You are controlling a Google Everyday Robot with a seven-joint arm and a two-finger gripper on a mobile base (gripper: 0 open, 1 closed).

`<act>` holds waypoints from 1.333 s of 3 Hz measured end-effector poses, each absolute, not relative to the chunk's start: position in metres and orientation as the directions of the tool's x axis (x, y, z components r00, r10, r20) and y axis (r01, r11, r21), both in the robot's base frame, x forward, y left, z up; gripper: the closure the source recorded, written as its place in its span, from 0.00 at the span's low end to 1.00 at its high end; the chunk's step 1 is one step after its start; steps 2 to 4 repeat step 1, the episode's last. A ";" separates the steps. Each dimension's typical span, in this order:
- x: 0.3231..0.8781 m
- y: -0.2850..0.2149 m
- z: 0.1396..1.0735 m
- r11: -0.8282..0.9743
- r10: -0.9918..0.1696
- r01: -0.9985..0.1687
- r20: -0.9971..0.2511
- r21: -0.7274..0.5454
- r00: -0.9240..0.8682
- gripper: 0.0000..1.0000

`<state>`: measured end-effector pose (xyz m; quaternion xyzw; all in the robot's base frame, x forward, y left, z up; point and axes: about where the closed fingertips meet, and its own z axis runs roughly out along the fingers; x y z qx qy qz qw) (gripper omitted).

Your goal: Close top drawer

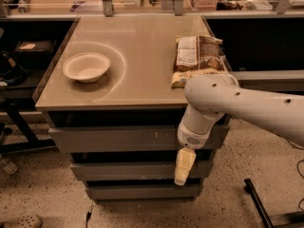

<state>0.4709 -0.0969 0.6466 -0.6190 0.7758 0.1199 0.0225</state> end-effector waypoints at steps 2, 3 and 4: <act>0.471 -0.097 0.647 0.205 -0.955 -0.966 -0.183 0.158 -0.233 0.00; 0.471 -0.097 0.647 0.205 -0.955 -0.966 -0.183 0.158 -0.233 0.00; 0.471 -0.097 0.647 0.205 -0.955 -0.966 -0.183 0.158 -0.233 0.00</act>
Offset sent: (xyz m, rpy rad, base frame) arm 0.0000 0.0000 0.0000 0.0000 0.0000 0.0000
